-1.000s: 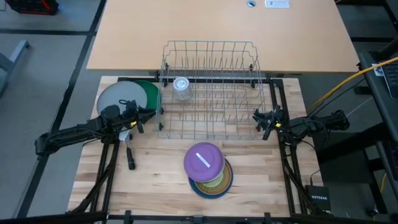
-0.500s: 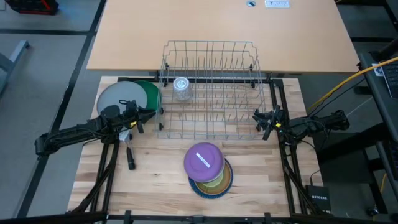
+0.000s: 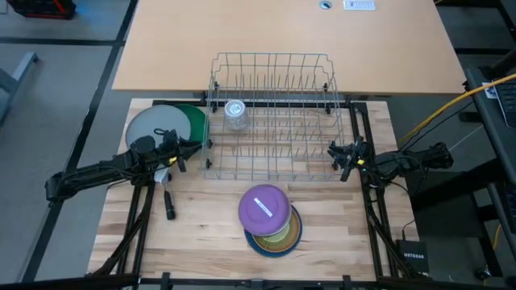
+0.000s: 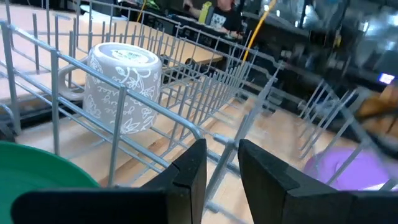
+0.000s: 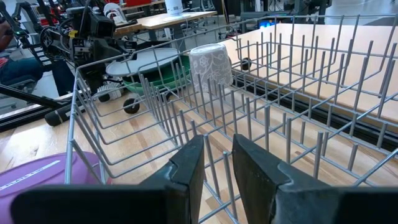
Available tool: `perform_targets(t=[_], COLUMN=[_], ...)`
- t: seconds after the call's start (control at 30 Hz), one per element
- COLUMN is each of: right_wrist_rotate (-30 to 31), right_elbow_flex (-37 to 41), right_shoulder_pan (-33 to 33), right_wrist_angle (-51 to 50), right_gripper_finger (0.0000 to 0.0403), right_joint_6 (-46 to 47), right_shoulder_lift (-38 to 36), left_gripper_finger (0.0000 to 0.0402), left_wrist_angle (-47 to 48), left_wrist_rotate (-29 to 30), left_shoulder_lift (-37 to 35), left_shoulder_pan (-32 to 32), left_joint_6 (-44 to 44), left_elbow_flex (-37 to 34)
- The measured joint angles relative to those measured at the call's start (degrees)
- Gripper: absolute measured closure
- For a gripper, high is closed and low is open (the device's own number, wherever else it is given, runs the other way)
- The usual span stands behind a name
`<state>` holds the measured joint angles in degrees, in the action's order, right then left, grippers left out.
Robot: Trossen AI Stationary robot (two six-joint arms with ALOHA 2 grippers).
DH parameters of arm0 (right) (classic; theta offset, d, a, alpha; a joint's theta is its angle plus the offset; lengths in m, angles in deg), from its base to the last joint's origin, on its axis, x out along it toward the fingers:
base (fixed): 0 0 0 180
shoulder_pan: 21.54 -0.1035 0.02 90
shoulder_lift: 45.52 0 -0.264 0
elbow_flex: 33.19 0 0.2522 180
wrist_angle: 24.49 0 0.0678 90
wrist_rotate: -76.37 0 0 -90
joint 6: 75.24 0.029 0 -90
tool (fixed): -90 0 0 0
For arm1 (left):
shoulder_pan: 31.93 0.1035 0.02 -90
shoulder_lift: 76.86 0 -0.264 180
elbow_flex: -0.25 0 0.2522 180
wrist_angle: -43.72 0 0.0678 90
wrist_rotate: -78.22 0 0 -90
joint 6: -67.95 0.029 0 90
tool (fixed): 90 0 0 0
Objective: Sort dishes
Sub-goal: Put the gray plate in the dish rack
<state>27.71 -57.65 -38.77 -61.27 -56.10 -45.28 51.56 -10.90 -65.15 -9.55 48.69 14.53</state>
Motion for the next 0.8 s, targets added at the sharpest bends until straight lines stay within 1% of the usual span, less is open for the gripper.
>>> perform_targets(t=[0.1,0.13,0.23,0.3,0.37,0.4,0.53,0.63,0.7,0.8], right_wrist_rotate=[0.0,0.0,0.0,0.0,0.0,0.0,0.0,0.0,0.0,0.0], right_elbow_flex=[0.0,0.0,0.0,0.0,0.0,0.0,0.0,0.0,0.0,0.0], right_shoulder_pan=[0.0,0.0,0.0,0.0,0.0,0.0,0.0,0.0,0.0,0.0], right_wrist_angle=[0.0,0.0,0.0,0.0,0.0,0.0,0.0,0.0,0.0,0.0], right_gripper_finger=[0.0315,0.0315,0.0315,0.0315,0.0315,0.0315,0.0315,0.0315,0.0315,0.0315], right_joint_6=[0.0,0.0,0.0,0.0,0.0,0.0,0.0,0.0,0.0,0.0], right_shoulder_lift=[0.0,0.0,0.0,0.0,0.0,0.0,0.0,0.0,0.0,0.0], left_gripper_finger=[0.0315,0.0315,0.0315,0.0315,0.0315,0.0315,0.0315,0.0315,0.0315,0.0317], left_wrist_angle=[-0.4,-0.8,-1.3,-1.1,-1.3,-1.2,-1.1,0.6,5.7,19.7], left_wrist_rotate=[0.0,0.0,0.2,0.2,-0.9,-1.7,-3.3,-3.3,-3.3,-1.7], left_shoulder_lift=[0.0,0.0,0.0,0.0,0.0,0.0,0.0,0.0,0.0,0.5], left_shoulder_pan=[0.0,0.0,0.2,0.2,0.3,0.3,0.3,0.3,0.3,0.3], left_joint_6=[-10.0,-12.0,-13.7,-16.8,-19.6,-19.6,-15.1,-9.9,-5.8,0.1], left_elbow_flex=[0.0,0.0,0.0,0.0,0.0,0.2,3.3,7.9,12.2,20.7])
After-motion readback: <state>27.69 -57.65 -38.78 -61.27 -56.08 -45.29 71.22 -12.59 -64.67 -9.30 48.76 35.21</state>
